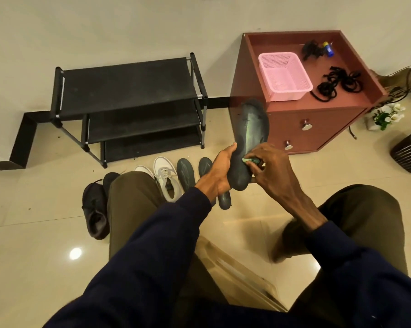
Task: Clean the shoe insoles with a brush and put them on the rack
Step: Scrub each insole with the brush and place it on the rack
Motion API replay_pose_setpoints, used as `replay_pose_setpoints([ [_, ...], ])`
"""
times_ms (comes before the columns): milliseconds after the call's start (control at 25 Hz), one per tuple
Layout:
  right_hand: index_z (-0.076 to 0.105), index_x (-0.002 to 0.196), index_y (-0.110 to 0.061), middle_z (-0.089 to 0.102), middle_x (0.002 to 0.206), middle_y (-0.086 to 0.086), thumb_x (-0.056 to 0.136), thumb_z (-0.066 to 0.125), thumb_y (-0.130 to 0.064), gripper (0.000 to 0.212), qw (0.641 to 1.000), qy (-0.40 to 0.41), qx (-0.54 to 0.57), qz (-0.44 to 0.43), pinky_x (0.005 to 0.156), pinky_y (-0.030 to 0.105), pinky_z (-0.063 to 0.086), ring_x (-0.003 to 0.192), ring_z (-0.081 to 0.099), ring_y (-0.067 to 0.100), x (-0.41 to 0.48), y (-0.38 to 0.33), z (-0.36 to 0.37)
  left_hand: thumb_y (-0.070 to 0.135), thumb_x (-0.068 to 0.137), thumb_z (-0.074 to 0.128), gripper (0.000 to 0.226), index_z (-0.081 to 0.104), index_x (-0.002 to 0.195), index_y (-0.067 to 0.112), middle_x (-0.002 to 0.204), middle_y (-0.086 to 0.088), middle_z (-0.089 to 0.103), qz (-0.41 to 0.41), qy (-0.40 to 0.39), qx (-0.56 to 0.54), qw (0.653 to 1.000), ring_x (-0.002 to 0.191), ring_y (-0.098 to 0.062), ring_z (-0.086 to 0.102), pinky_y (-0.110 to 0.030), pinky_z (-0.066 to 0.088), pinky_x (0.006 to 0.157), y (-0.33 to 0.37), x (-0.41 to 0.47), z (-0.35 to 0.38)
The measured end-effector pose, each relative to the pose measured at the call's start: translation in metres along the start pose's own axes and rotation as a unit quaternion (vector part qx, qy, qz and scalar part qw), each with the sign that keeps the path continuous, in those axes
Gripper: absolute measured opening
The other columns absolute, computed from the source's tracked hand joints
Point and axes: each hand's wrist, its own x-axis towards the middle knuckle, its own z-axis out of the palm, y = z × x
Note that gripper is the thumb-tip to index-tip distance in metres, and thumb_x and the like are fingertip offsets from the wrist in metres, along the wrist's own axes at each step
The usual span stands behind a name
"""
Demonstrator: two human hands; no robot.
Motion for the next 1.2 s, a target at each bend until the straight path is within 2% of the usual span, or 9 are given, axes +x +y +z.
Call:
replay_pose_setpoints([
  [160, 0.078, 0.094, -0.01, 0.072, 0.091, 0.005, 0.084, 0.081, -0.008, 0.011, 0.998, 0.042, 0.018, 0.043, 0.074, 0.04, 0.058, 0.081, 0.066, 0.017, 0.014, 0.012, -0.024, 0.044, 0.107, 0.04, 0.045, 0.066, 0.112, 0.008, 0.093, -0.014, 0.074, 0.009, -0.018, 0.076, 0.997, 0.078, -0.025, 0.072, -0.041, 0.061, 0.066, 0.019, 0.013, 0.024],
  [360, 0.08, 0.096, -0.012, 0.073, 0.093, -0.001, 0.083, 0.084, -0.012, 0.014, 0.992, -0.02, 0.119, 0.048, 0.068, 0.034, 0.06, 0.08, 0.068, 0.012, 0.01, -0.011, -0.026, 0.043, 0.108, 0.038, 0.048, 0.065, 0.118, 0.005, 0.099, -0.016, 0.075, -0.024, -0.021, 0.078, 0.996, 0.086, -0.028, 0.073, -0.052, 0.06, 0.08, 0.022, -0.011, 0.013],
  [480, 0.08, 0.099, -0.014, 0.072, 0.093, -0.003, 0.083, 0.083, -0.008, 0.017, 0.986, -0.077, 0.146, 0.011, 0.069, 0.03, 0.059, 0.083, 0.067, 0.013, 0.0, -0.032, -0.023, 0.046, 0.105, 0.045, 0.053, 0.061, 0.132, 0.004, 0.124, -0.02, 0.069, 0.003, 0.009, 0.035, 0.999, 0.108, -0.032, 0.069, -0.052, 0.056, 0.096, 0.013, -0.034, -0.022],
  [600, 0.08, 0.1, -0.014, 0.072, 0.094, -0.003, 0.084, 0.082, -0.011, 0.016, 0.986, -0.09, 0.14, -0.023, 0.074, 0.031, 0.058, 0.085, 0.067, 0.012, -0.011, -0.049, -0.022, 0.039, 0.107, 0.041, 0.044, 0.066, 0.126, 0.007, 0.104, -0.016, 0.076, 0.009, 0.029, -0.007, 1.0, 0.086, -0.029, 0.076, -0.046, 0.063, 0.066, -0.001, -0.063, -0.033],
  [680, 0.079, 0.1, -0.013, 0.073, 0.095, 0.0, 0.083, 0.083, -0.012, 0.017, 0.992, -0.059, 0.106, -0.033, 0.076, 0.035, 0.058, 0.086, 0.066, 0.014, -0.014, -0.054, -0.02, 0.036, 0.108, 0.041, 0.041, 0.065, 0.125, 0.008, 0.099, -0.013, 0.077, 0.017, 0.028, -0.019, 0.999, 0.081, -0.026, 0.077, -0.042, 0.061, 0.06, -0.009, -0.076, -0.027],
  [800, 0.079, 0.098, -0.011, 0.074, 0.095, 0.003, 0.082, 0.084, -0.009, 0.017, 0.995, -0.039, 0.072, -0.054, 0.078, 0.036, 0.058, 0.087, 0.066, 0.018, -0.016, -0.067, -0.018, 0.036, 0.107, 0.044, 0.043, 0.061, 0.134, 0.007, 0.109, -0.015, 0.074, 0.045, 0.034, -0.059, 0.997, 0.088, -0.027, 0.076, -0.042, 0.062, 0.067, -0.013, -0.07, -0.027],
  [920, 0.08, 0.095, -0.013, 0.074, 0.092, -0.002, 0.081, 0.084, -0.01, 0.015, 0.977, -0.164, 0.107, -0.085, 0.075, 0.031, 0.057, 0.083, 0.066, 0.01, -0.034, -0.078, -0.017, 0.047, 0.104, 0.046, 0.053, 0.055, 0.141, 0.009, 0.129, -0.019, 0.067, 0.026, 0.037, -0.081, 0.996, 0.112, -0.031, 0.069, -0.044, 0.057, 0.093, -0.013, -0.061, -0.033],
  [1120, 0.078, 0.096, -0.01, 0.071, 0.093, 0.005, 0.081, 0.083, -0.007, 0.016, 0.999, -0.045, 0.009, -0.019, 0.075, 0.042, 0.057, 0.086, 0.063, 0.021, -0.027, -0.048, -0.014, 0.045, 0.106, 0.045, 0.046, 0.065, 0.126, 0.008, 0.106, -0.015, 0.077, 0.016, 0.044, -0.062, 0.997, 0.087, -0.027, 0.077, -0.039, 0.063, 0.065, -0.02, -0.06, -0.022],
  [1200, 0.079, 0.098, -0.012, 0.072, 0.095, 0.0, 0.083, 0.082, -0.009, 0.016, 0.99, -0.103, 0.092, -0.024, 0.077, 0.034, 0.058, 0.086, 0.065, 0.012, -0.036, -0.057, -0.008, 0.047, 0.103, 0.05, 0.051, 0.061, 0.133, 0.007, 0.116, -0.016, 0.074, 0.011, 0.047, -0.068, 0.997, 0.099, -0.028, 0.074, -0.04, 0.063, 0.076, -0.024, -0.056, -0.023],
])
